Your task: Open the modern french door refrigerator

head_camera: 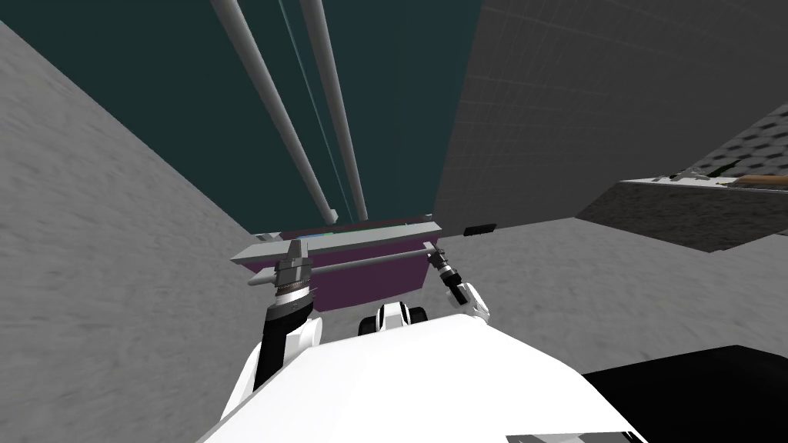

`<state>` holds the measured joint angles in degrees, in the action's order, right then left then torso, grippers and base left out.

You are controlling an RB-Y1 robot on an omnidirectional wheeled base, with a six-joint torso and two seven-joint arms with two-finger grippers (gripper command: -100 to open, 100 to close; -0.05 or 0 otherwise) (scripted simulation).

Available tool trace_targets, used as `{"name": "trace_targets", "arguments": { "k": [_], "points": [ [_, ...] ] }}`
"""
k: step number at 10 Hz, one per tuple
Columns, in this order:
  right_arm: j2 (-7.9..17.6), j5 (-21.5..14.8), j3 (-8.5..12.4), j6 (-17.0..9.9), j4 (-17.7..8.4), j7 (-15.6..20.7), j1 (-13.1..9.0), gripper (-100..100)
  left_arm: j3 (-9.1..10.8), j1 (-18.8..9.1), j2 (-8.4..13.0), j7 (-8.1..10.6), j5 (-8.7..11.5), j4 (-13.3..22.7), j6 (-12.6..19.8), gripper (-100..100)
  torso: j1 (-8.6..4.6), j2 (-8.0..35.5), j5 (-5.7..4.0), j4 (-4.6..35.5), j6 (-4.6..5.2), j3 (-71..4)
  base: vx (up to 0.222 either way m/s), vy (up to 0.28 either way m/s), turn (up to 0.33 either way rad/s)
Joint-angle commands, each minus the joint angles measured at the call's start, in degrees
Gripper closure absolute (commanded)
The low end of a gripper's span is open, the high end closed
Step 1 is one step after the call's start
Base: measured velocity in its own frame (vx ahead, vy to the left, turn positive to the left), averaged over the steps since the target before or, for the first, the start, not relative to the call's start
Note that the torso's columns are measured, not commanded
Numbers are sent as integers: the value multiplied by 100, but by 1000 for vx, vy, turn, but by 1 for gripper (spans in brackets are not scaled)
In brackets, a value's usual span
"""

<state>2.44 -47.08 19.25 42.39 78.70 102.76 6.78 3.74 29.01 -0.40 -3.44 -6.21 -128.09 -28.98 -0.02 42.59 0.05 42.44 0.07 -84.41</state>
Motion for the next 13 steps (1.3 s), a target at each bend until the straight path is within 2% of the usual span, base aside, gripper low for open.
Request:
{"name": "trace_targets", "arguments": {
  "k": [1, 2, 4, 5, 6, 7, 8, 9, 10, 11, 12, 13],
  "points": [
    [36, 8, -19, 22, 77, -65, 8, 100, 0, 0, 0, 0, 0, 0, 0, 0, 1, 1, 2, 5, 1, 2, -229, 4, -24],
    [31, -5, -22, 3, 43, -50, 24, 100, 0, 0, 0, 0, 0, 0, 0, 0, 3, 5, 4, 10, 0, 3, -113, 3, -5],
    [110, 419, -366, -220, 202, 347, 214, 100, 0, 1, 0, 0, 0, 0, 0, 0, 8, -43, 6, 3, -10, -25, -73, -35, 63],
    [110, 557, -366, -220, 202, 439, 214, 100, 1, 2, 1, 0, 0, 0, 0, 0, 13, -31, 4, 0, -19, -18, -63, -52, 51],
    [150, 738, -534, -328, 290, 648, 296, 100, 1, 2, 1, 0, 0, 0, 0, 0, 13, -24, 6, 3, -7, -13, -72, -49, 53],
    [150, 842, -534, -328, 290, 685, 296, 100, 1, 2, 1, 0, 0, 0, 0, 0, 14, -8, 6, 5, -6, -4, -50, -33, 38],
    [190, 1037, -703, -437, 379, 920, 379, 100, 0, 2, 0, 0, 0, 0, 0, 0, 12, -9, 9, 9, 4, -4, -56, -33, 38],
    [190, 1128, -703, -437, 379, 931, 379, 100, 1, 2, 1, 0, 0, 0, 0, 0, 10, -1, 8, 11, 1, 0, -54, -29, 33],
    [230, 1326, -871, -545, 467, 1178, 461, 100, 0, 2, 0, 0, 0, 0, 0, 0, 11, -1, 9, 14, 2, 0, -62, -45, 54],
    [230, 1414, -871, -545, 467, 1178, 461, 100, 1, 2, 1, 0, 0, 0, 0, 0, 5, 4, 9, 15, 2, 2, -51, -30, 42],
    [269, 1614, -1040, -653, 555, 1424, 544, 100, 0, 2, 0, 0, 0, 0, 0, 0, 7, 2, 12, 19, 8, 1, -58, -26, 42],
    [269, 1700, -1040, -653, 555, 1424, 544, 100, 1, 2, 0, 0, 0, 0, 0, 0, 10, 6, 11, 18, 1, 3, -54, -26, 31]
  ]
}}
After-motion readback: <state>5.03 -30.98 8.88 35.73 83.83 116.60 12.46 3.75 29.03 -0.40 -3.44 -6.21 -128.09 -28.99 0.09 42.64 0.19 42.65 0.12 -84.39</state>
